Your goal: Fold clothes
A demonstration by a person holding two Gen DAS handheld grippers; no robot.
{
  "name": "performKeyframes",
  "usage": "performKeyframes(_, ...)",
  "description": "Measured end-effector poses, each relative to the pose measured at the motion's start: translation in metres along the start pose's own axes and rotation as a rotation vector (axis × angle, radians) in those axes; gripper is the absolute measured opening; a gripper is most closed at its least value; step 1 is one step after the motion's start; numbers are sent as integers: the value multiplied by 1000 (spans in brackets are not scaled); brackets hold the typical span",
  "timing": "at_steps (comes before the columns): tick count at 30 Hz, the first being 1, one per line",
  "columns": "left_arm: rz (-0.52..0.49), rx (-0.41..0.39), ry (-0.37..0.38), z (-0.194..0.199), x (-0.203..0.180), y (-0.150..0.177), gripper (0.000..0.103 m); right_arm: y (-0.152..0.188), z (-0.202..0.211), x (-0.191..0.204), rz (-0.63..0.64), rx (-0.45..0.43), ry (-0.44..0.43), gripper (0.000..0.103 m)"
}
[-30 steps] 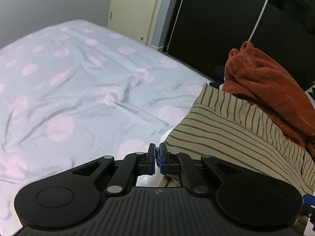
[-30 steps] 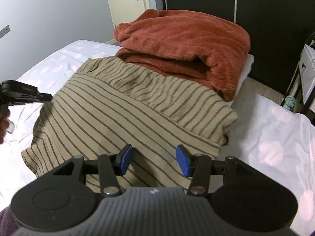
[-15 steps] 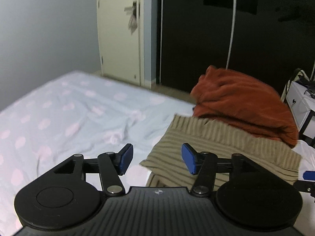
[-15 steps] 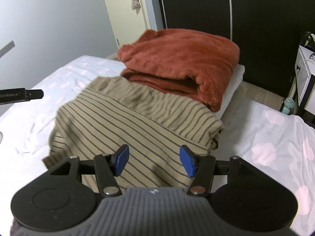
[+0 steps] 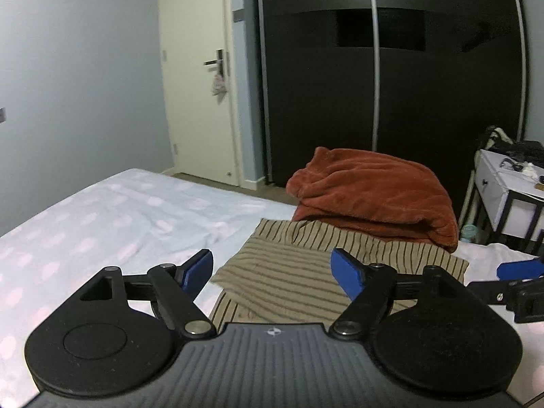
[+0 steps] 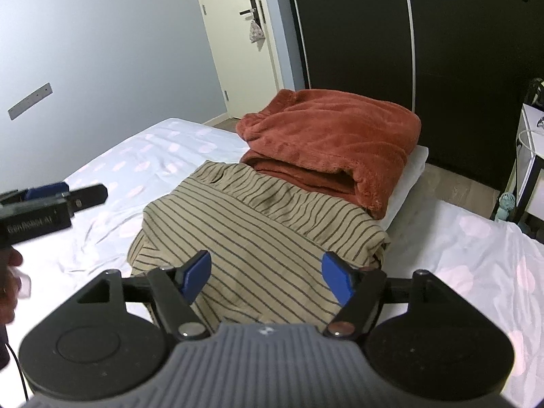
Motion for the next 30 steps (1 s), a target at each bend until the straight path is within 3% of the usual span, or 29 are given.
performKeyframes(16, 93, 58, -56, 35, -33, 63, 76, 39, 38, 11, 72, -11, -70, 78)
performKeyframes(30, 107, 51, -92, 63, -49, 63, 76, 50, 73, 13, 87, -67, -154, 82)
Point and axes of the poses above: each gripper's, at about its wrist camera, not at the fingertips, and z roughly against the way its jaws point, x to its left, y to its underside, the point moved 9 cm from there along -z, roughly the way its jaws point, and after that the axes turned 8 degrees about y, right-handed, at the moved point
